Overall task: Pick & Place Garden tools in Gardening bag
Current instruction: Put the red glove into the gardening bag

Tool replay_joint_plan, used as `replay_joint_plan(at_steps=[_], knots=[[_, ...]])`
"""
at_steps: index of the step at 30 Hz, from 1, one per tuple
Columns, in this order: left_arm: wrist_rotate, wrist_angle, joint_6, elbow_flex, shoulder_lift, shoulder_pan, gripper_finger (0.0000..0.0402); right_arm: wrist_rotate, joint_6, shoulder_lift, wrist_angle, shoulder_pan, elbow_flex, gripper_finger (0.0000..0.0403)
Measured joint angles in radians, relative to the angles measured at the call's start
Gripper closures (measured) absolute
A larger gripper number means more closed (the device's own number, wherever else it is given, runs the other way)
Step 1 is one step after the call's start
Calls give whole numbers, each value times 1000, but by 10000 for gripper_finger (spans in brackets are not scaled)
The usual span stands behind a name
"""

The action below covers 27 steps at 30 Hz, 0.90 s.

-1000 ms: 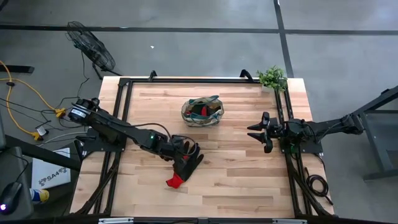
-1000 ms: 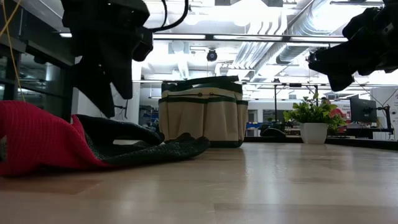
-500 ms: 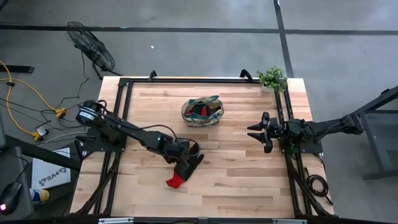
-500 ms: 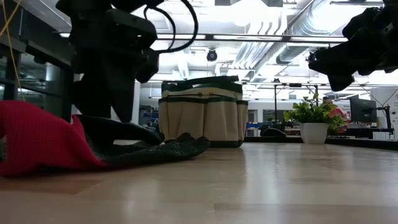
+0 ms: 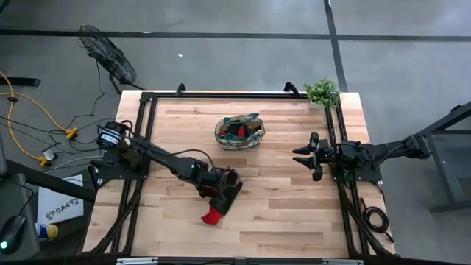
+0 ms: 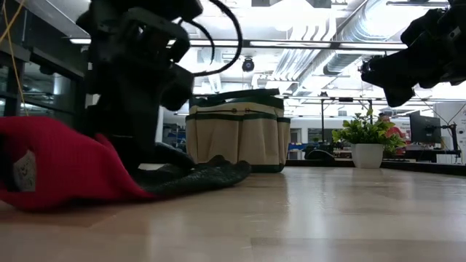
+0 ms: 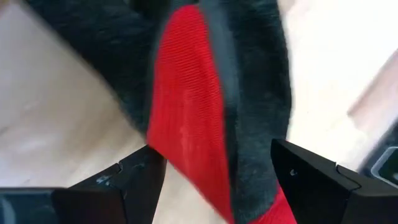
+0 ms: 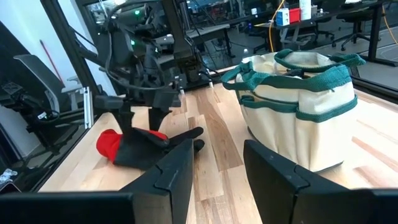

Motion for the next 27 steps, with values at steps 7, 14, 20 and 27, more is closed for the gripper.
replay_joint_plan(at_steps=[7, 14, 20, 27], knots=[[40, 42, 41, 0, 8, 21, 175, 0, 0, 0, 1, 0, 0, 268], [39, 67, 62, 0, 8, 21, 245, 0, 0, 0, 1, 0, 0, 268], [16, 78, 86, 0, 7, 21, 305, 0, 0, 0, 1, 0, 0, 268], [-11, 97, 130, 0, 7, 21, 391, 0, 0, 0, 1, 0, 0, 268]])
